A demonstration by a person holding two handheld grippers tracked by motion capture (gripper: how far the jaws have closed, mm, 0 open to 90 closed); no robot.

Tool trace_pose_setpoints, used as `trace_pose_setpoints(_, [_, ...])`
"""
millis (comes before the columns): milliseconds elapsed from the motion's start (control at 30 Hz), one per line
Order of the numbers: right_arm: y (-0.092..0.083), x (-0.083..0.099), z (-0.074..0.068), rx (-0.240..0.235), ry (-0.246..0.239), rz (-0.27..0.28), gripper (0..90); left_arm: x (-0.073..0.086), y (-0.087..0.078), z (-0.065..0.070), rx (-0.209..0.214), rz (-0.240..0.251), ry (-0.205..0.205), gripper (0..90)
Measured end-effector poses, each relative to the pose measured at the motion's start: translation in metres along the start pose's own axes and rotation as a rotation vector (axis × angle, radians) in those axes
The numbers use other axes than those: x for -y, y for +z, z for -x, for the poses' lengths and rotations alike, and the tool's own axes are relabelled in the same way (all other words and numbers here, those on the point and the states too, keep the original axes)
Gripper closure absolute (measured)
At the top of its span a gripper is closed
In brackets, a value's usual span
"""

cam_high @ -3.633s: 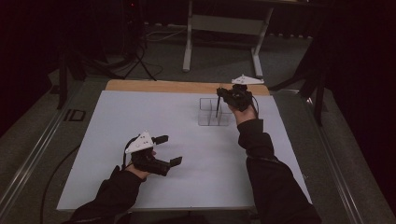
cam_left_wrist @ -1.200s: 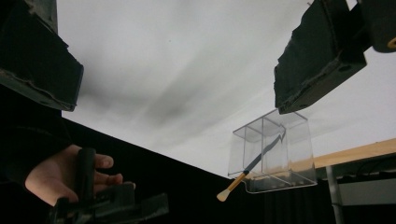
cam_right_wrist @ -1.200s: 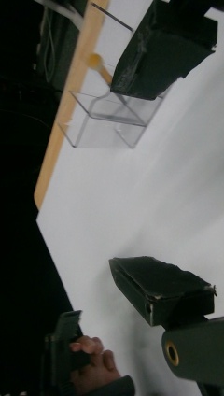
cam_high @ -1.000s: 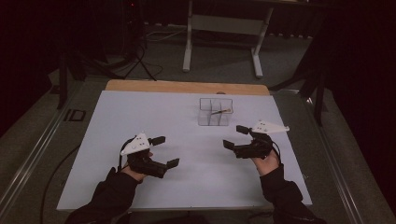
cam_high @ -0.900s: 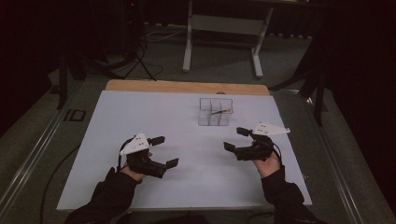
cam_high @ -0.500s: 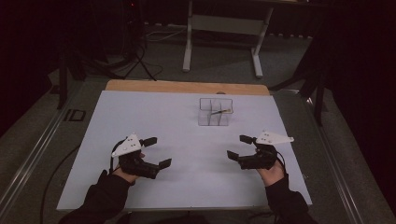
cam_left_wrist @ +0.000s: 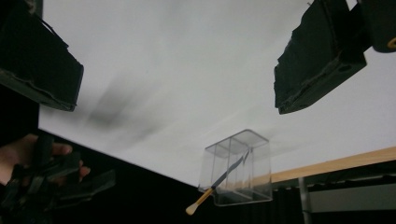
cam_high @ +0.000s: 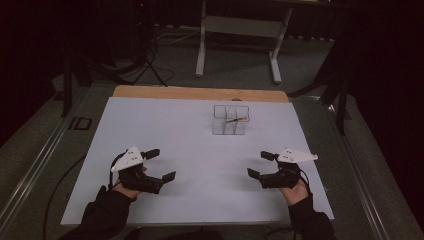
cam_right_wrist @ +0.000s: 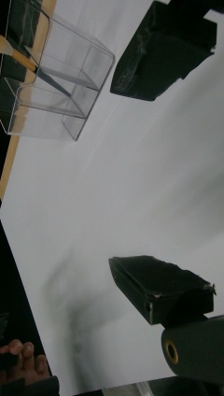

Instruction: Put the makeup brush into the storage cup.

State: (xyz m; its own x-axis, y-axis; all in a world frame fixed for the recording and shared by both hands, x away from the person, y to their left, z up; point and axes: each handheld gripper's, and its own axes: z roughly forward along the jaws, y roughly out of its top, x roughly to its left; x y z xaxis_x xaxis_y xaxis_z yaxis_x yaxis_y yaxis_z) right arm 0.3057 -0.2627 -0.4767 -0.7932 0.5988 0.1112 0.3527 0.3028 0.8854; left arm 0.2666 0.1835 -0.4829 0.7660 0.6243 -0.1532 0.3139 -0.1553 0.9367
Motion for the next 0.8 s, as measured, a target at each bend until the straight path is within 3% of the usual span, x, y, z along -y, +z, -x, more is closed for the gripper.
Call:
trace_pose_setpoints(433, [-0.002,0.005,0.006,0.017,-0.012,0.018,14.0,0.014,-0.007,-0.005,-0.038,-0.012,-0.017,1.5])
trace_pose_setpoints(533, [-0.001,0.006,0.007,0.027,-0.022,0.014,14.0,0.015,-0.006,-0.004,-0.047,-0.023,0.001,1.6])
trace_pose_setpoints(800, [-0.001,0.007,0.007,0.024,-0.017,0.015,14.0,0.017,-0.003,-0.002,-0.046,-0.023,0.002,1.5])
